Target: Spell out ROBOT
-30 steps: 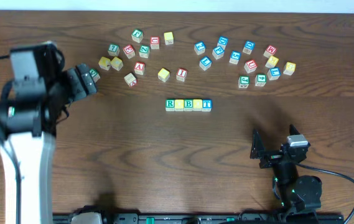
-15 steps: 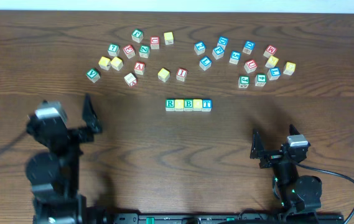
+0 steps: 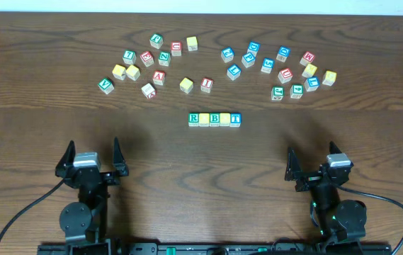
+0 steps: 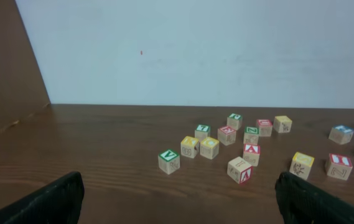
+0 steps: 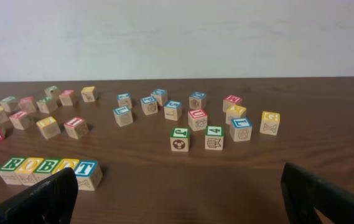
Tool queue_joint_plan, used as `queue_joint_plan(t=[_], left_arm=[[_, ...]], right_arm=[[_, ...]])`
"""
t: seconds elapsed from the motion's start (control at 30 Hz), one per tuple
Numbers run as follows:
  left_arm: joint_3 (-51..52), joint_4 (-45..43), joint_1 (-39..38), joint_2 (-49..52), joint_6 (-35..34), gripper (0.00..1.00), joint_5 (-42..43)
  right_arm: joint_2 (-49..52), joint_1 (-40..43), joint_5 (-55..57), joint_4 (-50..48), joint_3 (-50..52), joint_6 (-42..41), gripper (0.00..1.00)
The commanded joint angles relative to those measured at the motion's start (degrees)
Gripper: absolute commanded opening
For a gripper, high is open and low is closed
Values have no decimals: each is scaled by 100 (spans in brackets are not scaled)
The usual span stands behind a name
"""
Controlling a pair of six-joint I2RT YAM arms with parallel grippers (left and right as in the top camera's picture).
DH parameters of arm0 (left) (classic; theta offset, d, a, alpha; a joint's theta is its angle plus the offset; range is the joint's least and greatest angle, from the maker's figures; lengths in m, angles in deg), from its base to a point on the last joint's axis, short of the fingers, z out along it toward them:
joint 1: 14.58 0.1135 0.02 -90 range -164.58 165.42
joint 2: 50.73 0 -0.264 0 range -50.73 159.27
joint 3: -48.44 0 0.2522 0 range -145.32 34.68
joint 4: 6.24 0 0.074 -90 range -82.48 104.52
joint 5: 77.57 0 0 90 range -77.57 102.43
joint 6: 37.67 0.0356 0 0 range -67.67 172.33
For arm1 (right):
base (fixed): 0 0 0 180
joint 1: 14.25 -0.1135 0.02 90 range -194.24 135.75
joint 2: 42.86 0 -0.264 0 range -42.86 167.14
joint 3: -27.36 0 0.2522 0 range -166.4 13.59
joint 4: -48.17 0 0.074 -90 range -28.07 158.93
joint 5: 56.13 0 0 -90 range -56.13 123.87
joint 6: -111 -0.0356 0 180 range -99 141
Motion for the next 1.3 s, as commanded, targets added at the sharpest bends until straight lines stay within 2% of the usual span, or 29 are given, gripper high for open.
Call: queue_joint_plan(t=[0.0,0.27,1.27], left_arm=[[256,-24,20,-153,105,97,68],[323,669,13,-153,101,97,-26],[323,667,13,-153,101,97,-33]], right_arm=[[-35,26,-13,24,9,50,99],[-35,26,-13,24,9,50,99],[-35,26,-13,26,9,50,99]])
